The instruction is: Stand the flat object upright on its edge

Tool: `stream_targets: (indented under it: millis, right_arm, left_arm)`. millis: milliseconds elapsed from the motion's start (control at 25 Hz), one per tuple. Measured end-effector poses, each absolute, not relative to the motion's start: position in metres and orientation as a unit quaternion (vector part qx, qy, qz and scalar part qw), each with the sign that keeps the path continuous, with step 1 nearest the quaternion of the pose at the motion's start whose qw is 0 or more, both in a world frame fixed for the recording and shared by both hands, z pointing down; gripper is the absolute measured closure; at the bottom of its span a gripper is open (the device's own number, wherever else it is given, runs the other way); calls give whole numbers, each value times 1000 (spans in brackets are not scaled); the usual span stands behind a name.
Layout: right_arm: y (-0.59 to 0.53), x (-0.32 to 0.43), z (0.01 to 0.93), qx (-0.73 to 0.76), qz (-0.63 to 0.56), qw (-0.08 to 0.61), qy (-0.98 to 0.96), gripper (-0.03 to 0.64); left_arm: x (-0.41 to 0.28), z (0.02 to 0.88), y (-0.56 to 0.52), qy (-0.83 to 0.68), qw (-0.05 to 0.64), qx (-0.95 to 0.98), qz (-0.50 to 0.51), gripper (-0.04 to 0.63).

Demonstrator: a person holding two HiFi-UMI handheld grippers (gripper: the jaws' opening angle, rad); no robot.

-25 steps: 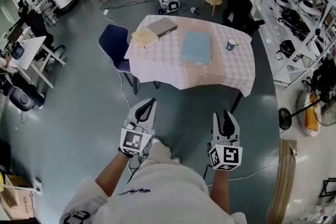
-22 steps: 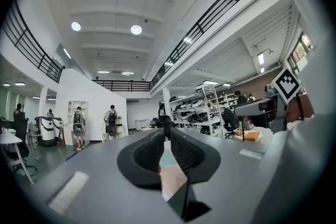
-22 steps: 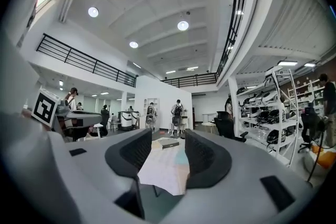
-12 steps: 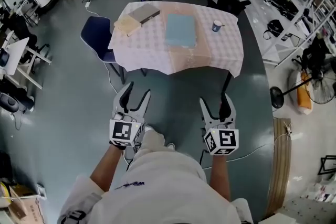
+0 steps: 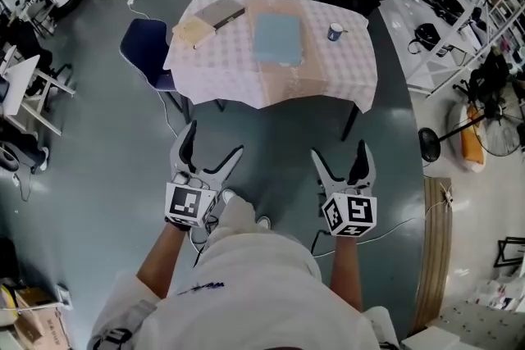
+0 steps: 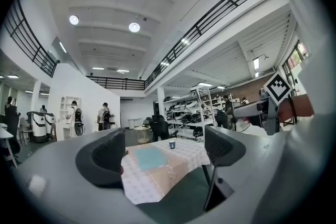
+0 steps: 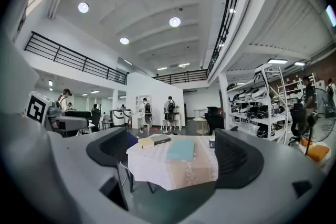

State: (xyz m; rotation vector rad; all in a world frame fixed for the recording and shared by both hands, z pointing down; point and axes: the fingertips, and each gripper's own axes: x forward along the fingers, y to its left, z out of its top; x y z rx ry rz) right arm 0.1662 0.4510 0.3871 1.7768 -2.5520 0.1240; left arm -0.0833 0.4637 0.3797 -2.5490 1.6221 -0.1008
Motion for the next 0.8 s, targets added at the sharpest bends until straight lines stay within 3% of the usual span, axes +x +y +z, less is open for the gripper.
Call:
stream_targets:
  millis: [160, 800]
  right_arm:
    - [455, 175, 389, 564, 32, 20, -825, 27]
    - [431, 221, 427, 566, 70, 56, -819, 25]
  left_arm:
    - [-76, 383, 464, 536, 32, -843, -24, 89]
    - [-71, 387, 447, 565, -32, -824, 3, 78]
